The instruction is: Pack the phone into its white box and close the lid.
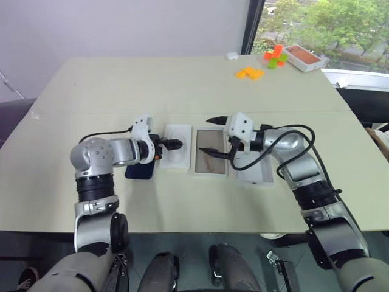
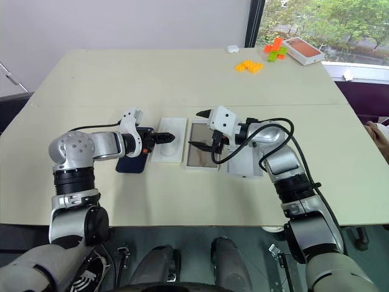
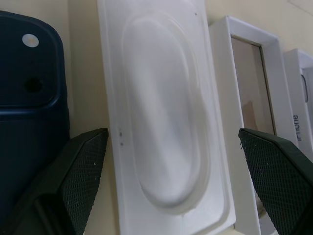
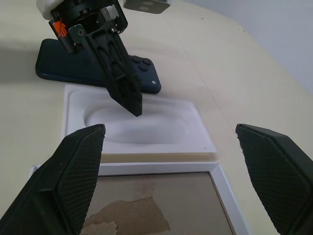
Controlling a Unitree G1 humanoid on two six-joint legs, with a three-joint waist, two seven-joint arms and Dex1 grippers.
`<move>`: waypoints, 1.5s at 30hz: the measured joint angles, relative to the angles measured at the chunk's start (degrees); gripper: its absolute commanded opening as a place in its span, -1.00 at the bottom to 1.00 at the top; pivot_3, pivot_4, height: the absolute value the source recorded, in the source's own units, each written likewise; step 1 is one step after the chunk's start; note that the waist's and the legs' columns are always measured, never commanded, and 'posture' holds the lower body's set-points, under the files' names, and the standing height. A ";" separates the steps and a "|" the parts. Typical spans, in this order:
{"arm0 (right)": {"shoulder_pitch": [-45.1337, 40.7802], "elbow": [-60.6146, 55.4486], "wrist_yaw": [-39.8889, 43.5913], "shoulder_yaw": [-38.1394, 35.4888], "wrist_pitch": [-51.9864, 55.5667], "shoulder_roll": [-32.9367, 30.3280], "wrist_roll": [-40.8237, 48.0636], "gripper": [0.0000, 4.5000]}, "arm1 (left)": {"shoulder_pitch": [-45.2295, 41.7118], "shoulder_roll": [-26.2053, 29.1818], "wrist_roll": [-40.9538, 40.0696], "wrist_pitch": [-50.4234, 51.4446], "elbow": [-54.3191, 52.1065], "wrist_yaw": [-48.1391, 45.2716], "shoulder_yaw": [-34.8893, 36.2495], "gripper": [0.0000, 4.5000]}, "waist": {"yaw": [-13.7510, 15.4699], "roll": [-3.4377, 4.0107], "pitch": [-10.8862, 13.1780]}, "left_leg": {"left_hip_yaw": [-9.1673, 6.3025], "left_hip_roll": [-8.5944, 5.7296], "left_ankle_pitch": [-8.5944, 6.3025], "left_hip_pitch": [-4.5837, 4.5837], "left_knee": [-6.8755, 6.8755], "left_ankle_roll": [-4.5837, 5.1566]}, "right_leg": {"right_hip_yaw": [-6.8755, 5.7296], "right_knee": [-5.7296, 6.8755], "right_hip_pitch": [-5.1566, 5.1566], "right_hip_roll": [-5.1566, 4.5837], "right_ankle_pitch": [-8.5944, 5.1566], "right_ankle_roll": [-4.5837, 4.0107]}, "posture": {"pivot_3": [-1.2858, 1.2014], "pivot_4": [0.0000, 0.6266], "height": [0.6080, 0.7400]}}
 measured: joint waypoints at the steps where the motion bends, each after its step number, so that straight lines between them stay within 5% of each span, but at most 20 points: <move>1: 0.04 0.00 0.00 0.04 -0.07 0.03 -0.05 0.99 | 0.00 -0.15 0.16 -0.06 -0.07 -0.01 0.03 1.00 | 0.00 0.00 0.00 | 0.00 0.00 0.00 0.00 0.00 -0.01 | 0.00 0.00 0.00 0.00 0.00 0.00 | 0.03 -0.52 1.00; 4: 0.46 -0.01 0.01 0.09 -0.08 0.02 -0.42 0.99 | 0.00 -0.69 0.60 -0.68 -0.03 0.13 1.06 1.00 | 0.01 0.00 0.00 | 0.00 0.00 0.01 -0.01 0.00 -0.01 | 0.00 0.00 0.00 0.00 0.00 0.00 | 0.03 -0.52 1.00; 7: 0.97 -0.02 0.06 0.09 -0.08 -0.02 -0.52 1.00 | 0.00 -1.17 1.25 -1.22 0.11 0.67 2.60 0.64 | -0.07 0.00 0.00 | 0.00 0.00 0.01 0.00 0.00 -0.01 | 0.00 0.00 -0.01 0.00 0.00 0.00 | 0.03 -0.52 1.00; 13: 1.21 -0.04 0.16 0.09 -0.08 -0.02 -0.54 1.00 | 0.00 -1.55 1.45 -1.31 0.43 0.97 5.15 -0.69 | -0.04 0.00 0.00 | 0.00 0.00 0.01 -0.01 0.00 -0.02 | 0.00 0.00 -0.01 0.00 0.00 0.00 | 0.03 -0.52 1.00; 27: 1.20 -0.05 0.17 0.10 -0.08 0.01 -0.56 1.00 | 0.65 -2.35 1.81 1.41 2.55 1.12 11.83 -0.69 | -0.01 -0.01 0.00 | 0.00 0.00 0.01 -0.01 0.00 -0.02 | 0.00 -0.01 -0.01 0.00 0.00 0.00 | 0.03 -0.52 1.00; 44: 1.20 -0.11 -0.04 0.47 -0.09 0.30 -0.61 1.00 | 0.86 -2.82 2.42 1.41 2.84 -0.47 9.49 -0.69 | -0.01 -0.01 0.00 | 0.00 0.00 0.01 -0.01 -0.01 -0.03 | 0.00 0.00 -0.01 0.00 0.00 0.00 | 0.03 -0.52 1.00; 45: 1.20 -0.11 -0.06 0.47 -0.09 0.30 -0.62 1.00 | 0.86 -2.93 2.44 1.41 3.03 -0.51 9.49 -0.81 | -0.01 -0.01 0.00 | 0.00 0.00 0.01 -0.01 -0.01 -0.03 | 0.00 0.00 -0.01 0.00 0.00 0.01 | 0.03 -0.52 1.00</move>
